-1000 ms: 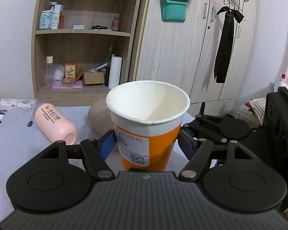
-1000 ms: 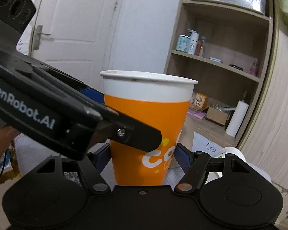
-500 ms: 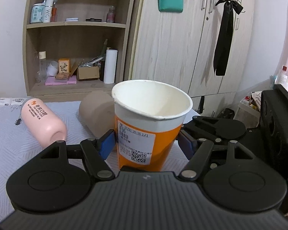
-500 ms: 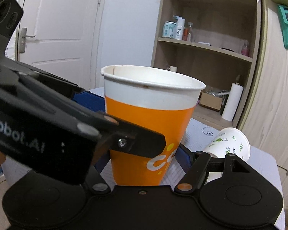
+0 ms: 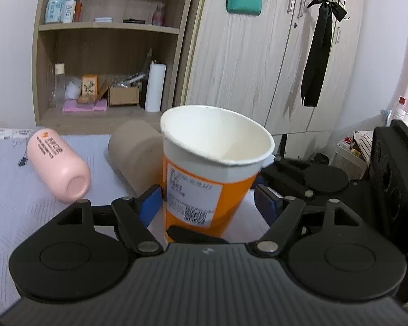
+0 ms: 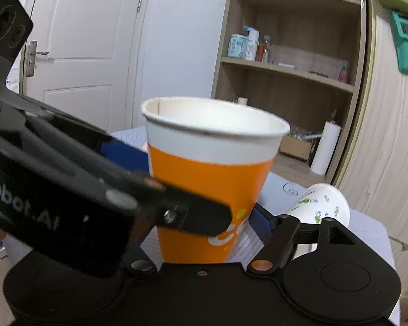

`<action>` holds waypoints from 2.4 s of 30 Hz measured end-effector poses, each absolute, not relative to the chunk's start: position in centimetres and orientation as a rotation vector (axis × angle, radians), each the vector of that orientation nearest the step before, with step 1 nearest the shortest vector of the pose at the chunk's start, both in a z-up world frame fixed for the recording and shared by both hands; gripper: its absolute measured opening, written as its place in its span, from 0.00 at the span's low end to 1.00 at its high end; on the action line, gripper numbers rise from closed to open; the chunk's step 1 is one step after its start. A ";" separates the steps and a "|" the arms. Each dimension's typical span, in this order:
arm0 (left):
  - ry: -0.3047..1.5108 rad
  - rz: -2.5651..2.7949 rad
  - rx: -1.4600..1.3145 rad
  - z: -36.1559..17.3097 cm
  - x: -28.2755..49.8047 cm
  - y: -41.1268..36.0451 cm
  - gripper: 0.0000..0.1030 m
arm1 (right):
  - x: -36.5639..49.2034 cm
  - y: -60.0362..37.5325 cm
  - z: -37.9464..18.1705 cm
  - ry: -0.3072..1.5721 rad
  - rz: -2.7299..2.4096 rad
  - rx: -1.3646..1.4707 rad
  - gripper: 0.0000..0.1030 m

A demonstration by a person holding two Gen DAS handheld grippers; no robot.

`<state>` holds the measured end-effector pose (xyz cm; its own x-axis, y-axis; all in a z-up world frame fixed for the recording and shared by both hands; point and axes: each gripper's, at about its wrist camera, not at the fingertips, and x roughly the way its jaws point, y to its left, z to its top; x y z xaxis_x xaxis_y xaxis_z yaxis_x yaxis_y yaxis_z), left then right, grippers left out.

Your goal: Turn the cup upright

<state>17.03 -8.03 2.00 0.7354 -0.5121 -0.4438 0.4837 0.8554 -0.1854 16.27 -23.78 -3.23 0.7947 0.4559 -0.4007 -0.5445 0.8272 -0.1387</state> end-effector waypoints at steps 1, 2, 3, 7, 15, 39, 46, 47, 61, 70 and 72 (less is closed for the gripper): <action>0.507 -0.546 -0.053 2.1 16.8 -8.0 0.74 | 16.1 -23.8 -3.1 0.354 0.538 -0.256 0.82; 0.505 -0.542 -0.046 2.2 16.5 -8.0 0.76 | 15.9 -23.9 -2.9 0.347 0.534 -0.253 0.84; 0.502 -0.538 -0.042 2.4 16.2 -8.0 0.76 | 15.7 -24.0 -2.8 0.342 0.532 -0.248 0.84; 0.498 -0.530 -0.050 3.0 15.3 -7.6 0.76 | 14.9 -24.5 -2.6 0.339 0.517 -0.234 0.84; 0.487 -0.507 -0.044 4.2 12.5 -6.9 0.76 | 12.3 -25.7 -1.6 0.313 0.478 -0.217 0.84; 0.335 -0.198 -0.031 7.4 0.7 -3.7 0.76 | 0.3 -25.9 2.7 0.266 0.282 -0.150 0.84; 0.261 -0.140 -0.074 6.6 -0.5 -2.5 0.76 | -0.4 -26.7 1.5 0.238 0.206 -0.082 0.84; 0.264 -0.138 -0.083 6.5 -0.4 -2.3 0.77 | -0.5 -26.8 1.3 0.233 0.200 -0.078 0.84; 0.272 -0.112 -0.068 3.9 -0.2 -2.1 0.88 | -2.1 -25.9 -0.4 0.131 0.164 -0.138 0.99; 0.311 -0.110 -0.051 3.3 0.4 -2.9 0.99 | -1.9 -25.8 -0.5 0.138 0.114 -0.151 1.00; 0.322 -0.105 -0.045 3.2 0.5 -3.0 1.00 | -1.9 -25.9 -0.5 0.138 0.103 -0.145 1.00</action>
